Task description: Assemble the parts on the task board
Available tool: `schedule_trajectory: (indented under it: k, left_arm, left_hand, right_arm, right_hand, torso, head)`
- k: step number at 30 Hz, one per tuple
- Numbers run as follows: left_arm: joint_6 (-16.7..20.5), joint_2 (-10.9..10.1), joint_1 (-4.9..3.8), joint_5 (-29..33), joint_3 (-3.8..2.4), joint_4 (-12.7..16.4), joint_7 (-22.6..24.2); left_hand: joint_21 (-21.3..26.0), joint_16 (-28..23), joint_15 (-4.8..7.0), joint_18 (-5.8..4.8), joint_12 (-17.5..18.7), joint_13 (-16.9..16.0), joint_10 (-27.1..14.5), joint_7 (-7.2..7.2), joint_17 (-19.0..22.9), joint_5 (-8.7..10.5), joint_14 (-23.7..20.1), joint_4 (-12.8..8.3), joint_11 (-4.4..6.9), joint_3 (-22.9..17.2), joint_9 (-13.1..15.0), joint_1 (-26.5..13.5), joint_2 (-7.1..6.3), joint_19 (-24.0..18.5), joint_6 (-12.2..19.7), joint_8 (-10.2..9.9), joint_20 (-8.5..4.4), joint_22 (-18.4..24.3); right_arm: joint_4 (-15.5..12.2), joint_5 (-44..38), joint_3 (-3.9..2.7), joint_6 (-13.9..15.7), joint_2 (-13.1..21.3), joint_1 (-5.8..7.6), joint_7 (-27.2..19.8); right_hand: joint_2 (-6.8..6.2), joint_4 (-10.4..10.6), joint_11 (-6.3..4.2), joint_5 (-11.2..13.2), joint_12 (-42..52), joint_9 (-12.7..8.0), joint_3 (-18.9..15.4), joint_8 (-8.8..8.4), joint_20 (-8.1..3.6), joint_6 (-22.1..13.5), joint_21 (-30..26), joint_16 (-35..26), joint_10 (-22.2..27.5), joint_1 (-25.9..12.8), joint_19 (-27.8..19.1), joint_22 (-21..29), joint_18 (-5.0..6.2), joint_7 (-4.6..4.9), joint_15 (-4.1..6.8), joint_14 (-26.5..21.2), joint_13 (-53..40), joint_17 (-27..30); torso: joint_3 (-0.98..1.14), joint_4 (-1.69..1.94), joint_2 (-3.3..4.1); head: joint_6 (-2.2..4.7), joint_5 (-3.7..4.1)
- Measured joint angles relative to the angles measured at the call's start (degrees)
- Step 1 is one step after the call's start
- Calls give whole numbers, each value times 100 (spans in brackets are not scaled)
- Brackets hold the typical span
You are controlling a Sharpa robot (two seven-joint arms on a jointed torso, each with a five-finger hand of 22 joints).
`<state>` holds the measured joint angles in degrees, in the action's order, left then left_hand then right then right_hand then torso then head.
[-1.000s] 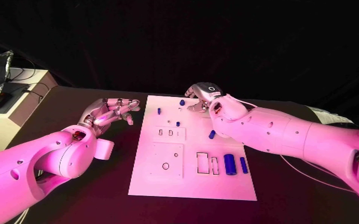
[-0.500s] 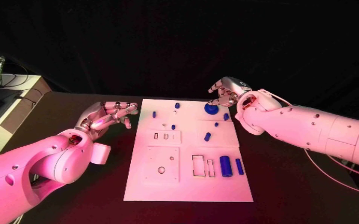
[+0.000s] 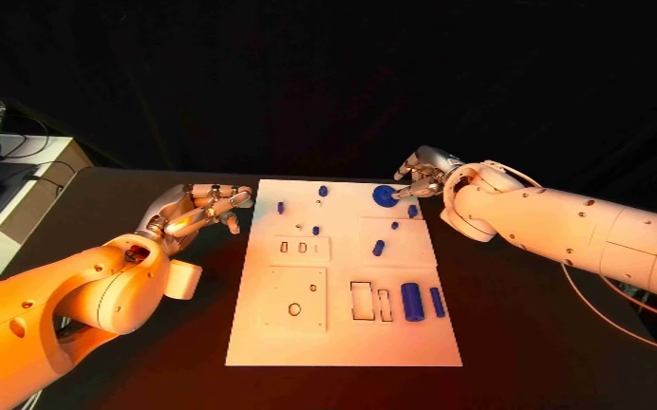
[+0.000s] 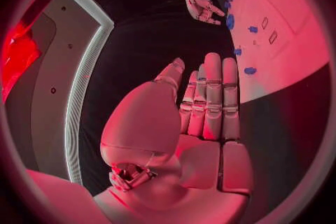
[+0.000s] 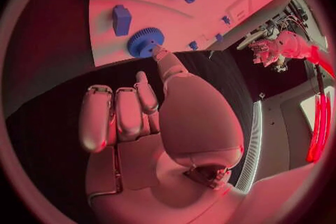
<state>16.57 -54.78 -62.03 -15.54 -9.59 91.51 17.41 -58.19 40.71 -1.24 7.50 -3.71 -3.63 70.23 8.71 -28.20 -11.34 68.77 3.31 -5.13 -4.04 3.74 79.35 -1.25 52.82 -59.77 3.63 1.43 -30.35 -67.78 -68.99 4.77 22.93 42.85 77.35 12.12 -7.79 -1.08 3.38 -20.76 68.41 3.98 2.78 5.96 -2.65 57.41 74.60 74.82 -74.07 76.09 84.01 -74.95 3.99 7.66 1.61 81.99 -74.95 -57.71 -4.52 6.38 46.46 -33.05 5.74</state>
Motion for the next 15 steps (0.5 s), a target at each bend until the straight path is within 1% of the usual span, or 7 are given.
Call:
schedule_trajectory:
  k: [4,10,15]
  left_arm:
    - [-3,5,1,-6,0,-15,0]
    - [-3,9,4,-12,1,-27,-1]
    - [-4,12,4,-15,1,-34,-4]
  left_hand:
    - [0,0,0,-1,0,0,0,0,0,0,0,0,0,0,0,0,0,0,0,0,0,0]
    - [0,0,0,-2,0,1,0,0,-1,0,0,0,0,0,0,0,0,0,0,0,0,0]
    - [-16,0,0,-2,0,1,-24,0,-1,0,0,-10,0,9,0,0,0,0,0,0,0,0]
  right_arm:
    - [57,69,1,-102,-74,-8,68]
    - [142,132,1,-170,-151,-12,146]
    - [184,157,1,-190,-211,-21,185]
  right_hand:
    - [0,16,-25,-34,1,0,16,0,0,-3,0,8,-65,0,0,0,0,1,0,0,0,-24]
    - [0,16,-40,-44,23,0,16,0,0,-45,22,7,-90,0,0,1,0,26,1,0,0,-41]
    - [0,16,-38,-44,23,0,16,0,0,-68,22,7,-91,0,0,1,-1,47,1,1,1,-57]
  torso:
    - [-3,3,0]
    - [-18,5,-7]
    - [-18,1,-9]
  head:
    - [-18,-5]
    - [-44,-5]
    - [-58,-9]
